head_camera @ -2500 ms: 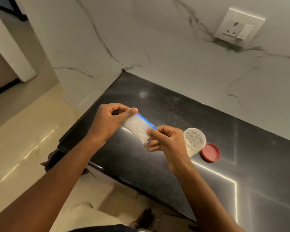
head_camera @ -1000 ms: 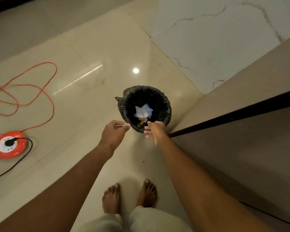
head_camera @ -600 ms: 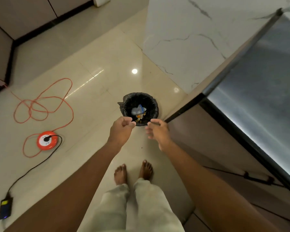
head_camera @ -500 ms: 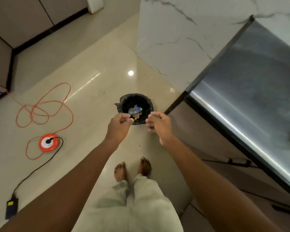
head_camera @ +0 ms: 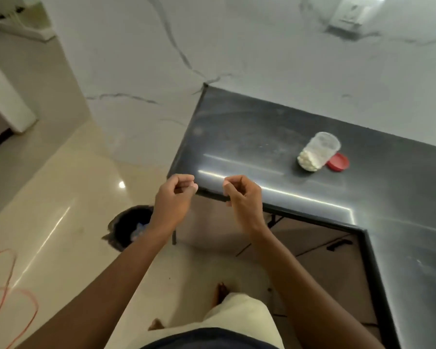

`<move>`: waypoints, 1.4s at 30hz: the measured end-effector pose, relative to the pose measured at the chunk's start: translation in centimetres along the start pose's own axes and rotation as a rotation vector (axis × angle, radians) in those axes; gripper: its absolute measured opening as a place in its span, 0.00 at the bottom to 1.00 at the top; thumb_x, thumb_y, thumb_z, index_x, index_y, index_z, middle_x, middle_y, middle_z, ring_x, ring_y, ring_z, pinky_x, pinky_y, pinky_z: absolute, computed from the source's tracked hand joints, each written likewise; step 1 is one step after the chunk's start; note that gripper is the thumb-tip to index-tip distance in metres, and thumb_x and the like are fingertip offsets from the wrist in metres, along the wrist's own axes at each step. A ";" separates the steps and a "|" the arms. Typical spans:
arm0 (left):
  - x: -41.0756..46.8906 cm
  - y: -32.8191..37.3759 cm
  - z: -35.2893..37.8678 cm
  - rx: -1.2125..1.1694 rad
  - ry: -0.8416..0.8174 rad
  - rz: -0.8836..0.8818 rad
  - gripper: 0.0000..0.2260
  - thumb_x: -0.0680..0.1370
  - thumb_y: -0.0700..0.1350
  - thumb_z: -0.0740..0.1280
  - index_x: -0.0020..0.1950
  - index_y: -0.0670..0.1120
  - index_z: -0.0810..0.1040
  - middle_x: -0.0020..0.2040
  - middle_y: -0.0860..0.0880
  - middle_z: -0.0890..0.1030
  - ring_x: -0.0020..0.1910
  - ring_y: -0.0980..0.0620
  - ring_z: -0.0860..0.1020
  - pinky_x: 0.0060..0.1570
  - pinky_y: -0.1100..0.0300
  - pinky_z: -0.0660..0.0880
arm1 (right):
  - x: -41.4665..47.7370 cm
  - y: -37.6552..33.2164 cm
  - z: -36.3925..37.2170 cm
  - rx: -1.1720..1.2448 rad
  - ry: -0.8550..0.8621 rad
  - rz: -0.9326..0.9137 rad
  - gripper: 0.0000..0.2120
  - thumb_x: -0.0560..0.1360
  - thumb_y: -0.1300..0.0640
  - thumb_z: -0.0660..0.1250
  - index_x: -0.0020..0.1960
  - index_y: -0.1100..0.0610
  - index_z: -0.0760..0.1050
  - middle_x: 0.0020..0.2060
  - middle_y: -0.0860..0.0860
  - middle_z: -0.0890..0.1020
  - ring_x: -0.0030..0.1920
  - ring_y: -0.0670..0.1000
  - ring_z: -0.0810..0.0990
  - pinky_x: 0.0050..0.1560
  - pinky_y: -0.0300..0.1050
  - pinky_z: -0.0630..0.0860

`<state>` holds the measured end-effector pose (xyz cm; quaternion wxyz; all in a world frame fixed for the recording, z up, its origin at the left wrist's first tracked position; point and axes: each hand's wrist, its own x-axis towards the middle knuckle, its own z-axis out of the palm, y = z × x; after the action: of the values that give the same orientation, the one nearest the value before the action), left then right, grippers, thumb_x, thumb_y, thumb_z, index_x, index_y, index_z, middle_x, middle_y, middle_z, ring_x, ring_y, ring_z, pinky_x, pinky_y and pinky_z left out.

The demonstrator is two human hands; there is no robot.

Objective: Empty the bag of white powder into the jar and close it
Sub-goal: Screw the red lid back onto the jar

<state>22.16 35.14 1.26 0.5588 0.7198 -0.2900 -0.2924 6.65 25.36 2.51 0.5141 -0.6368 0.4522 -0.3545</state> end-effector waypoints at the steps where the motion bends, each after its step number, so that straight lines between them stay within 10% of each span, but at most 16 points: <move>1: 0.5 0.9 1.7 0.007 -0.030 0.035 0.06 0.81 0.44 0.73 0.57 0.53 0.83 0.50 0.55 0.85 0.48 0.66 0.82 0.47 0.75 0.76 | 0.4 0.0 -1.7 -0.012 0.036 -0.012 0.03 0.80 0.58 0.70 0.49 0.56 0.82 0.40 0.53 0.84 0.41 0.53 0.82 0.46 0.57 0.82; 16: 8.9 9.0 30.0 0.059 -0.427 0.054 0.27 0.75 0.47 0.80 0.72 0.51 0.74 0.66 0.52 0.78 0.67 0.52 0.76 0.66 0.56 0.74 | 16.9 6.0 -28.6 -0.204 0.501 -0.049 0.06 0.75 0.60 0.73 0.46 0.50 0.83 0.43 0.46 0.86 0.44 0.41 0.83 0.44 0.32 0.78; 20: 11.3 9.0 35.7 0.140 -0.438 0.013 0.42 0.70 0.49 0.84 0.79 0.50 0.66 0.75 0.49 0.71 0.74 0.50 0.70 0.71 0.53 0.70 | 22.3 8.8 -32.7 -0.405 0.381 0.061 0.07 0.71 0.55 0.69 0.47 0.49 0.83 0.49 0.49 0.85 0.46 0.45 0.82 0.41 0.29 0.73; 26: 13.5 8.1 40.4 0.146 -0.411 0.048 0.51 0.64 0.52 0.88 0.80 0.51 0.63 0.76 0.50 0.72 0.75 0.49 0.72 0.74 0.47 0.73 | 29.1 11.4 -35.8 -1.006 -0.198 0.234 0.37 0.69 0.51 0.75 0.76 0.44 0.68 0.79 0.53 0.66 0.79 0.60 0.61 0.75 0.63 0.66; 31: 14.4 7.4 41.6 0.156 -0.352 0.127 0.44 0.61 0.54 0.88 0.72 0.55 0.71 0.67 0.53 0.78 0.65 0.53 0.79 0.65 0.48 0.81 | 31.9 11.7 -35.4 -1.141 -0.345 0.169 0.32 0.70 0.48 0.70 0.73 0.40 0.71 0.71 0.57 0.73 0.70 0.62 0.71 0.67 0.59 0.75; 38: 14.9 6.4 41.2 0.238 -0.318 0.181 0.37 0.60 0.60 0.86 0.63 0.60 0.72 0.62 0.58 0.79 0.57 0.67 0.78 0.58 0.57 0.81 | 30.8 8.0 -35.9 -0.634 0.312 -0.036 0.32 0.68 0.38 0.76 0.68 0.43 0.71 0.62 0.49 0.74 0.54 0.48 0.75 0.52 0.46 0.79; 42: 15.1 6.1 41.3 0.235 -0.322 0.156 0.36 0.59 0.61 0.86 0.61 0.61 0.72 0.61 0.60 0.80 0.57 0.68 0.77 0.57 0.56 0.81 | 29.6 5.3 -35.0 -0.290 0.346 -0.084 0.23 0.66 0.35 0.77 0.51 0.47 0.73 0.56 0.46 0.76 0.52 0.46 0.80 0.46 0.45 0.81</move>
<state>0.76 -3.58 -2.71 0.4384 0.6993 -0.4627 -0.3237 -16.53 -14.52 4.63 0.3166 -0.6521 0.5529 -0.4109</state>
